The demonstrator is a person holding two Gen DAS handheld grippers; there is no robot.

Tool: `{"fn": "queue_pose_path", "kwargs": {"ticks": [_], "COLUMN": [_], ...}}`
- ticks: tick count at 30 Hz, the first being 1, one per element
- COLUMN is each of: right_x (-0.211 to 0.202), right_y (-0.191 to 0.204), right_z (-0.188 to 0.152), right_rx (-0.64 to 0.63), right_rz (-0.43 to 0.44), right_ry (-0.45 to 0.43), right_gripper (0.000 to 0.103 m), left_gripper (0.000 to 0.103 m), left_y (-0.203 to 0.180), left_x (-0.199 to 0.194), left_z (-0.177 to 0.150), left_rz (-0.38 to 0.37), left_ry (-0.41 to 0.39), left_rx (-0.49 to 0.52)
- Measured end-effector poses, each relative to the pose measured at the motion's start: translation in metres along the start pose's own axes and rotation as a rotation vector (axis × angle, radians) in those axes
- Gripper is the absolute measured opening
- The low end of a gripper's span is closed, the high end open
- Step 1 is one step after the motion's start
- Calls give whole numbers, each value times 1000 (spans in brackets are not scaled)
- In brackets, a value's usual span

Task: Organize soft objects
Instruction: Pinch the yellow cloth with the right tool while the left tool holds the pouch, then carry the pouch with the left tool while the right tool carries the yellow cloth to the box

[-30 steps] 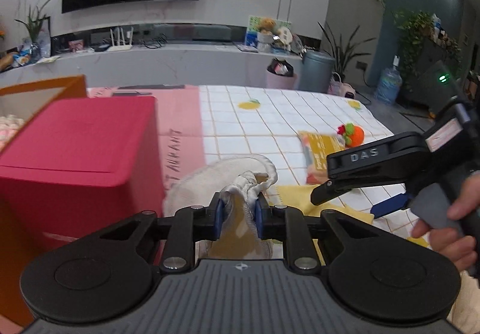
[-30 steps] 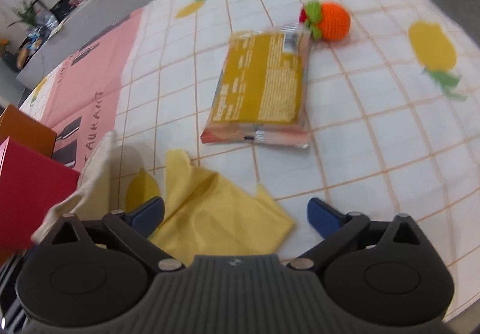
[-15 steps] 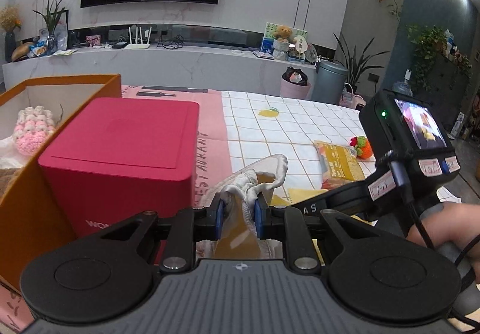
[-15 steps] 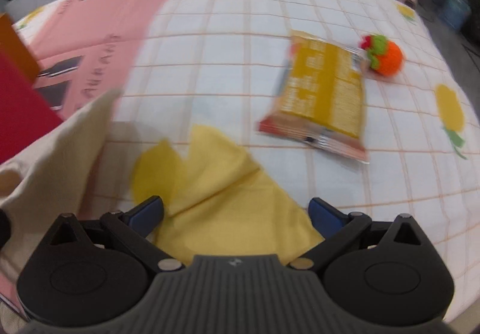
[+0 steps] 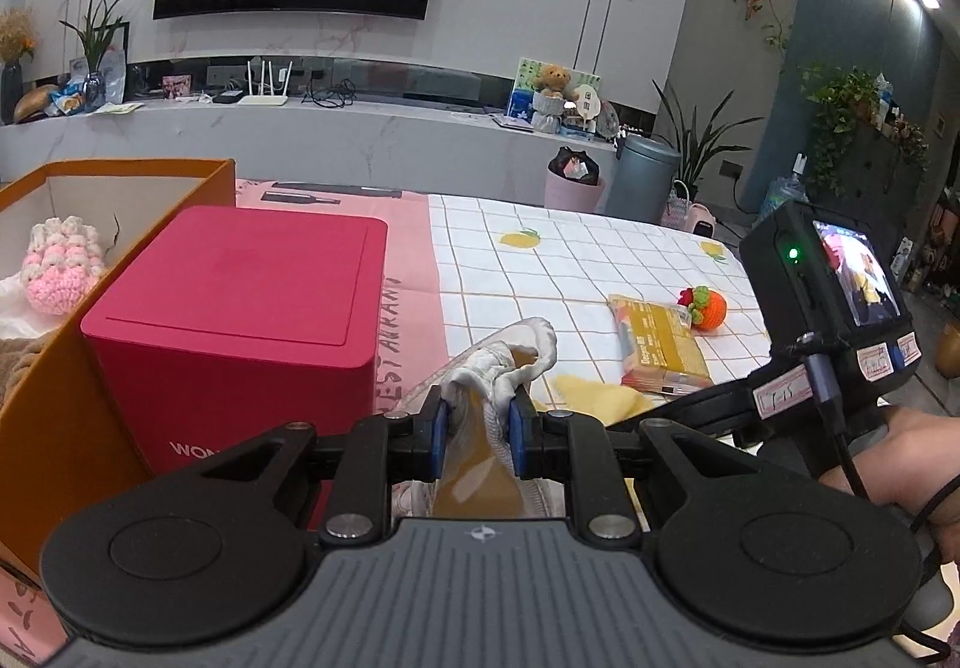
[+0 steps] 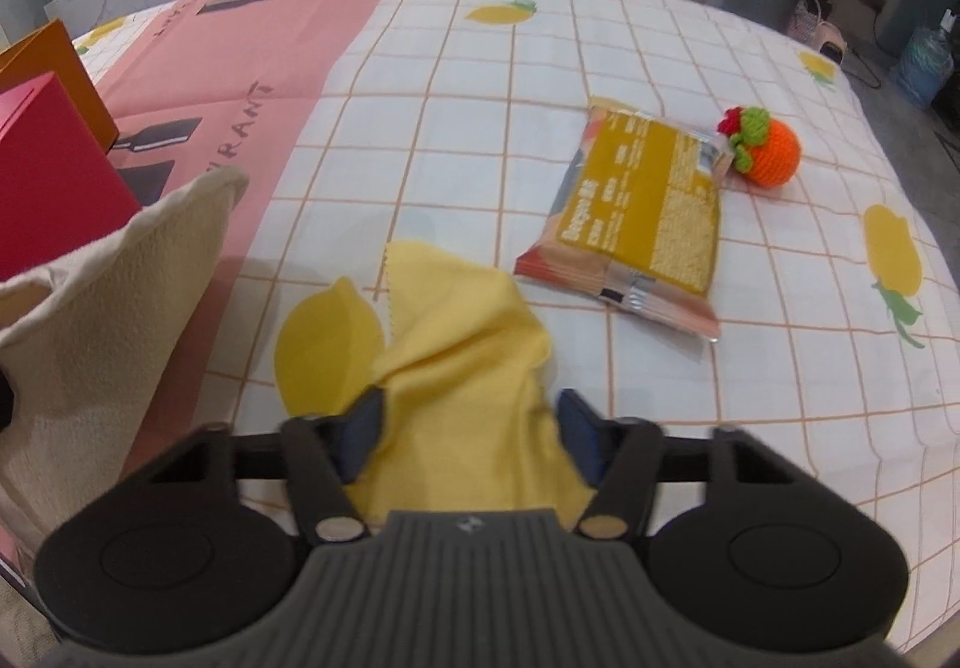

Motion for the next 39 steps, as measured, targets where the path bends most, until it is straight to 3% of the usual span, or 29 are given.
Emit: {"fn": "queue_pose_path", "kwargs": {"ticks": [1, 3, 5, 11, 16, 21, 29, 32, 39], "right_x": [-1, -2, -2, -6, -24, -41, -72, -104, -216], "right_y": [-3, -6, -9, -18, -33, -38, -25, -7, 51], "right_z": [1, 2, 2, -1, 6, 7, 5, 15, 49], "right_rx": [0, -19, -23, -40, 86, 162, 142, 91, 96], "right_rz": [-8, -18, -12, 1, 85, 135, 71, 43, 15], "right_ry": [-7, -13, -16, -27, -108, -166, -240, -325, -626], "right_gripper": [31, 16, 9, 7, 6, 6, 6, 6, 6], "left_gripper": [19, 17, 15, 12, 11, 11, 11, 11, 11], "left_y": [0, 0, -2, -10, -15, -12, 8, 19, 54], "left_x": [-1, -3, -5, -19, -34, -47, -77, -90, -122], "left_z": [0, -1, 1, 6, 14, 28, 61, 74, 110], "left_rz": [-3, -5, -2, -12, -31, -52, -129, -154, -148], "left_ry": [2, 1, -7, -56, -103, -100, -146, -181, -329], "left_rx": [-4, -4, 4, 28, 49, 15, -69, -85, -84]}}
Point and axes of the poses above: each gripper's, at about its wrist camera, not at the fingertips, and x roughly the way its jaws point, y to its left, z to its top, the point moved 10 cm from there along x, roughly the way its jaws point, and after that the axes turned 11 degrees about z, right-handed, at the moved point
